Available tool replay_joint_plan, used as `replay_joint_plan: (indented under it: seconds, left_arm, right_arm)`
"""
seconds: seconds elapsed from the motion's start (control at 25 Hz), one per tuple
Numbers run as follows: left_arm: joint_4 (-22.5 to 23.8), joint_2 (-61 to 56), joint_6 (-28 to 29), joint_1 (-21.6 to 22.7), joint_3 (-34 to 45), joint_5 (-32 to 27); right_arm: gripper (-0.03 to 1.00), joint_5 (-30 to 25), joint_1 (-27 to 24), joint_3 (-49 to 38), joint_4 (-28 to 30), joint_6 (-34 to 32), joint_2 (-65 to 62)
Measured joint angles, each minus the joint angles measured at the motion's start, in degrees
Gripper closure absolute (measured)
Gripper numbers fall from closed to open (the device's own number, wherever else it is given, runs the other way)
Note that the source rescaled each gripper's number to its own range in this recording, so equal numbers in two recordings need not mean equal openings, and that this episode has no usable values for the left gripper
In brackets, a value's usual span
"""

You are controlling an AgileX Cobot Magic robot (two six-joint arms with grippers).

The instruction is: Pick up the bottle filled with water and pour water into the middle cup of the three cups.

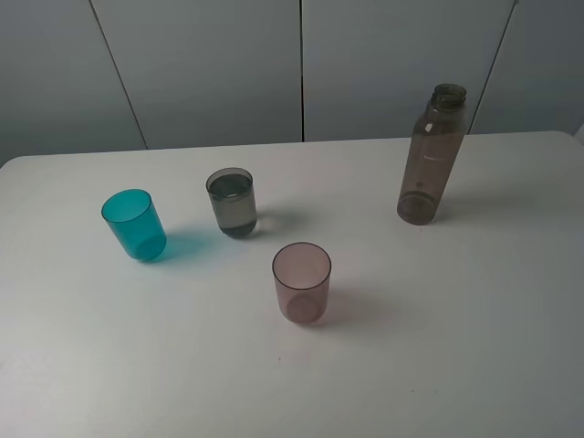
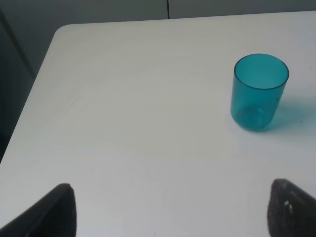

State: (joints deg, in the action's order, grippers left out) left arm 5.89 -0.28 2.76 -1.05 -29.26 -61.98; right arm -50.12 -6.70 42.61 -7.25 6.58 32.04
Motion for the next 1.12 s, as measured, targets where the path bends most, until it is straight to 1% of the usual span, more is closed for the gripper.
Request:
replay_joint_plan:
  seconds: [0.24,0.48,0.64,0.8,1.0,1.12]
  left_arm:
    - [0.00,0.00,0.00,0.00,0.00,0.00]
    - [0.00,0.00,0.00,0.00,0.00,0.00]
    - [0.00,0.00,-0.11,0.00,0.00,0.00]
    - [0.00,0.00,-0.11,0.00,0.00,0.00]
    - [0.00,0.00,-0.11,0.00,0.00,0.00]
    - [0.00,0.00,-0.11,0.00,0.00,0.00]
  right_arm:
    - [0.12,-0.63,0.00,-7.22,4.96,-4.89,-16.58]
    - [0.12,-4.37,0.00,-10.63,8.58,-8.06,-30.65]
    - [0.12,-7.64,0.00,-10.94,10.11,-8.71,-31.86]
    - [0.12,-6.96,0.63,-11.60,10.86,-10.83,-31.86]
    - [0.12,-6.63,3.87,-11.97,11.04,-11.69,-31.98]
    - [0.12,-8.07,5.54,-11.97,11.14,-13.33,-31.98]
